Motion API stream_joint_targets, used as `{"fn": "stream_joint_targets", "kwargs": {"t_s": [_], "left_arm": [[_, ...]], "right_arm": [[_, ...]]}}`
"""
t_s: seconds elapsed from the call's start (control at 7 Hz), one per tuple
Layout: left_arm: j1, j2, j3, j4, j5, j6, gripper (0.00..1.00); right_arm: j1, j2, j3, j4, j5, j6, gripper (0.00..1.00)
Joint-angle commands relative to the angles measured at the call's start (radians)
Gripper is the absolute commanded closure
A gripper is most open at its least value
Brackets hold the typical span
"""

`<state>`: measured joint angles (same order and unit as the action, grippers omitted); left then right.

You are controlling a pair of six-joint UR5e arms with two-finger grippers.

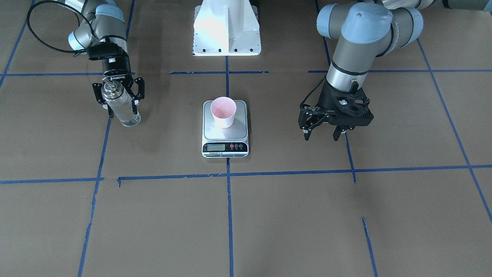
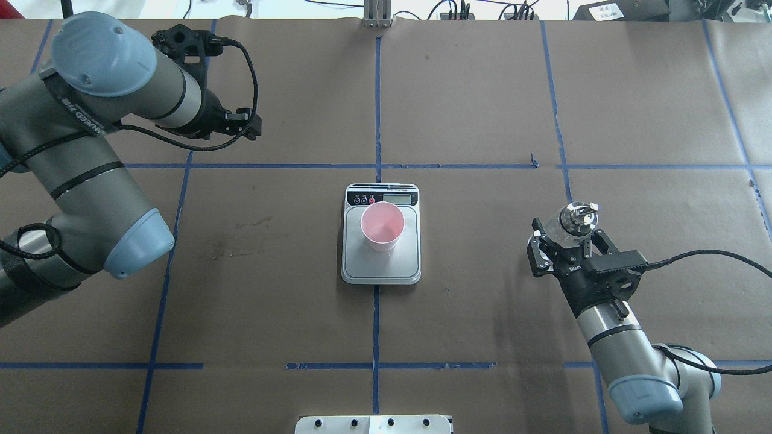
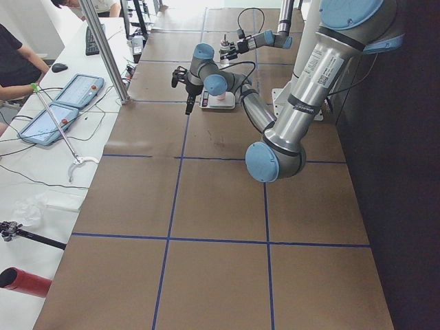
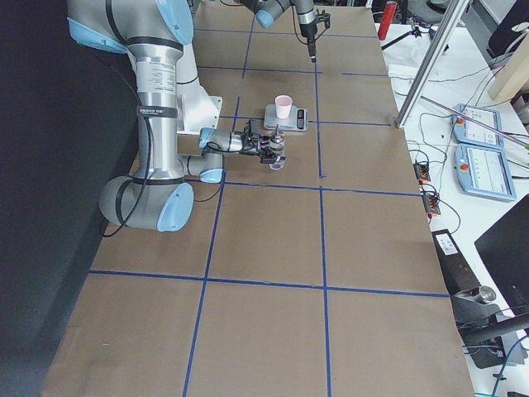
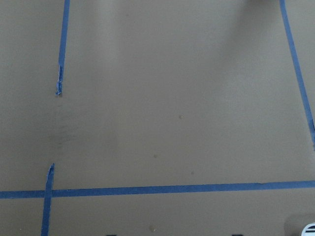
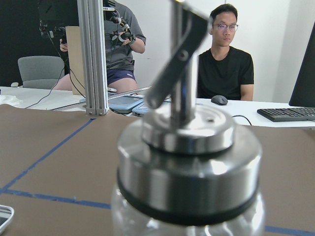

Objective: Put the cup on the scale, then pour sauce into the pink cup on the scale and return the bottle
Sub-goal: 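Lift the sauce bottle with the right gripper and carry it toward the scale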

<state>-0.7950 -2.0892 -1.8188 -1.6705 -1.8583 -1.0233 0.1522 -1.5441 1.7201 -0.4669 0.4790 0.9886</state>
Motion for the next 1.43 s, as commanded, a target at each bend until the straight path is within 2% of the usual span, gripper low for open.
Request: {"fn": "stream_joint_targets", "kwargs": {"t_s": [0.0, 0.43, 0.86, 1.0, 1.14, 1.29], "left_arm": [[-0.004, 0.009, -0.022, -0.002, -0.004, 0.009, 0.18], [-0.016, 0.012, -0.039, -0.002, -0.009, 0.009, 0.18], [-0.030, 0.015, -0.057, -0.003, -0.010, 0.014, 0.18], [-0.042, 0.024, -0.060, -0.005, -0.010, 0.028, 0.18], [-0.061, 0.053, -0.071, -0.005, -0.010, 0.088, 0.17], [-0.088, 0.075, -0.080, -0.005, -0.012, 0.126, 0.17]], "right_arm": [[0.044, 0.143, 0.000, -0.139, 0.027, -0.038, 1.00], [0.087, 0.254, 0.001, -0.339, 0.045, -0.044, 1.00], [0.092, 0.295, 0.004, -0.349, 0.079, -0.154, 1.00], [0.090, 0.297, 0.010, -0.414, 0.090, -0.160, 1.00], [0.090, 0.332, 0.018, -0.564, 0.092, -0.223, 1.00], [0.093, 0.347, 0.027, -0.619, 0.090, -0.334, 1.00]]}}
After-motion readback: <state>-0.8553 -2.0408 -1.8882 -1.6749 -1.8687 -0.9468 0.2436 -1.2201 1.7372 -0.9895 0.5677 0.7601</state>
